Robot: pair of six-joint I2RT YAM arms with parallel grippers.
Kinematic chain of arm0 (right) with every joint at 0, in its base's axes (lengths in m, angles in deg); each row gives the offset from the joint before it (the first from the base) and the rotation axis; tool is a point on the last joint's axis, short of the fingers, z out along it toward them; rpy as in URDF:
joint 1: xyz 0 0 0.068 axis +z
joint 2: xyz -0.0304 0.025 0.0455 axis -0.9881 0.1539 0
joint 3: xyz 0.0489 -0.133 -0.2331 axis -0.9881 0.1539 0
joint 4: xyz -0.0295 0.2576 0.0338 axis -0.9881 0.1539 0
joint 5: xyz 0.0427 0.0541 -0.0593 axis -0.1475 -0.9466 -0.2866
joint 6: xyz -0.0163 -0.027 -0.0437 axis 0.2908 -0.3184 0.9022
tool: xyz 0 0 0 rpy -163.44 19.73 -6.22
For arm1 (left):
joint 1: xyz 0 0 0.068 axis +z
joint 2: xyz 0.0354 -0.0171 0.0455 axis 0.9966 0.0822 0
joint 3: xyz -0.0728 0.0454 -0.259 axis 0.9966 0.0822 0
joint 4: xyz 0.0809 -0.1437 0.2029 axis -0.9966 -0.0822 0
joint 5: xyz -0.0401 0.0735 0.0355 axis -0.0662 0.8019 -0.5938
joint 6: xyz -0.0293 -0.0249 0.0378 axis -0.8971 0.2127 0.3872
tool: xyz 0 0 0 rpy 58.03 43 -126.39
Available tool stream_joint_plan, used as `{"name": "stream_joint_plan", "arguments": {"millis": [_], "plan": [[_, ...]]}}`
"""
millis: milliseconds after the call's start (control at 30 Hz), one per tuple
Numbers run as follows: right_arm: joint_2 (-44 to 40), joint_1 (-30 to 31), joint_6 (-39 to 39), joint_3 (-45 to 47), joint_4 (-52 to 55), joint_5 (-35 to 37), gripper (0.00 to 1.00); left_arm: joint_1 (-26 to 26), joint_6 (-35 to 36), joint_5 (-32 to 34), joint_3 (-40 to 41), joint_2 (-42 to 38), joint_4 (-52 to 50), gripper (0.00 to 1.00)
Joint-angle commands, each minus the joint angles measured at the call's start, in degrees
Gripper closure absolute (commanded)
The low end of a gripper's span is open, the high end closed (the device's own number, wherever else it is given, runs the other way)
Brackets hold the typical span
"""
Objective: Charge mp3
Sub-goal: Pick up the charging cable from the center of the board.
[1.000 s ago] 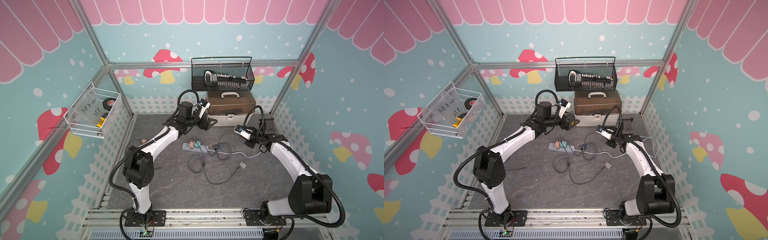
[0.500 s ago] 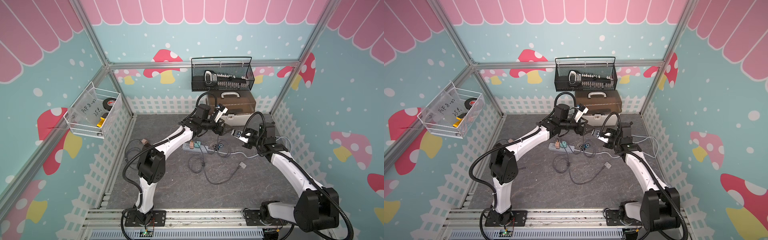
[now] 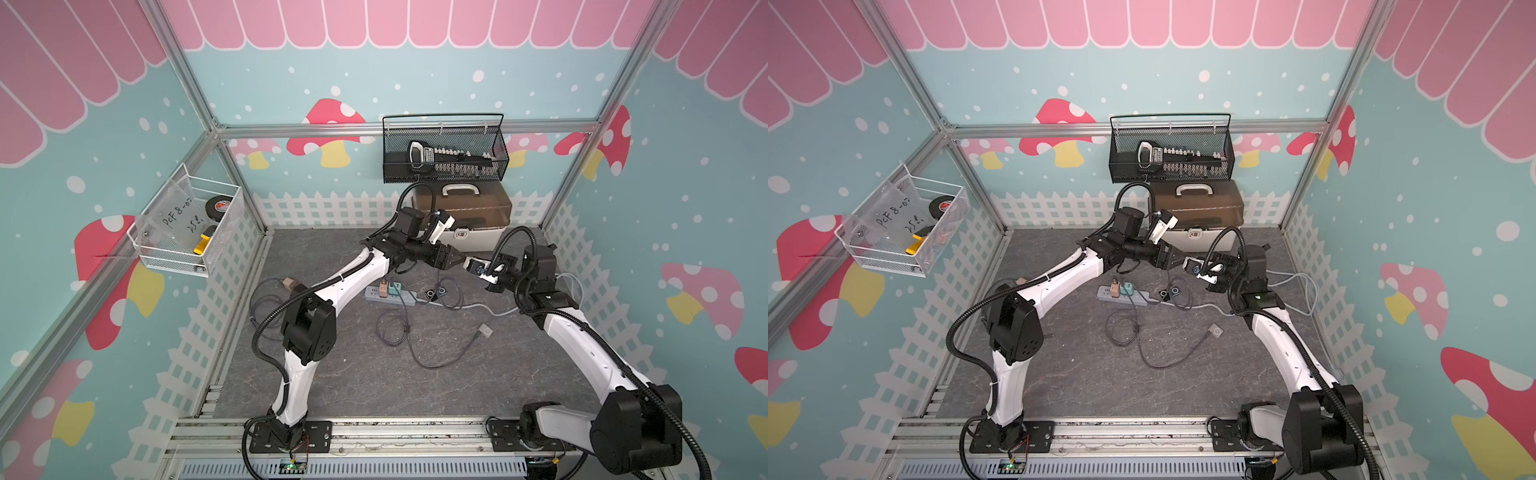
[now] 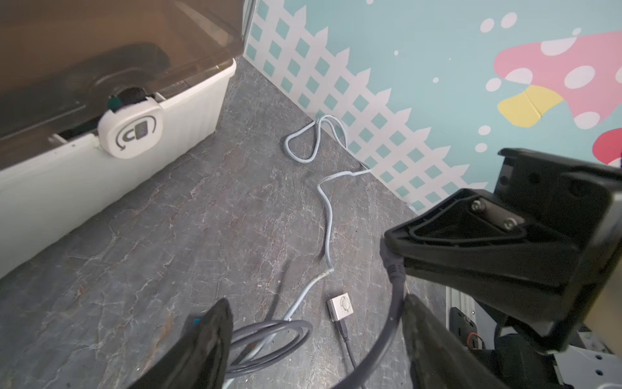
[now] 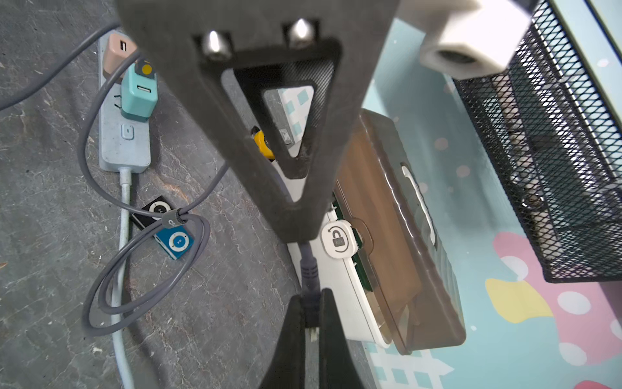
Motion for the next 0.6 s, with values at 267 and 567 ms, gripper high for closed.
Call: {"name": "stream_joint_plan", "arguments": {"millis": [267, 567], "plan": [[1.9, 0.5, -0.8, -1.0, -5.4, -6.6, 1.00, 0.1, -5.7, -6.4, -1.6, 0.7, -1.7, 0.36], [3.2, 1.2, -0.2, -1.0, -6.4, -7.4, 1.00, 0.5, -8.9, -8.5, -1.8, 1.5, -1.7, 0.51]]}}
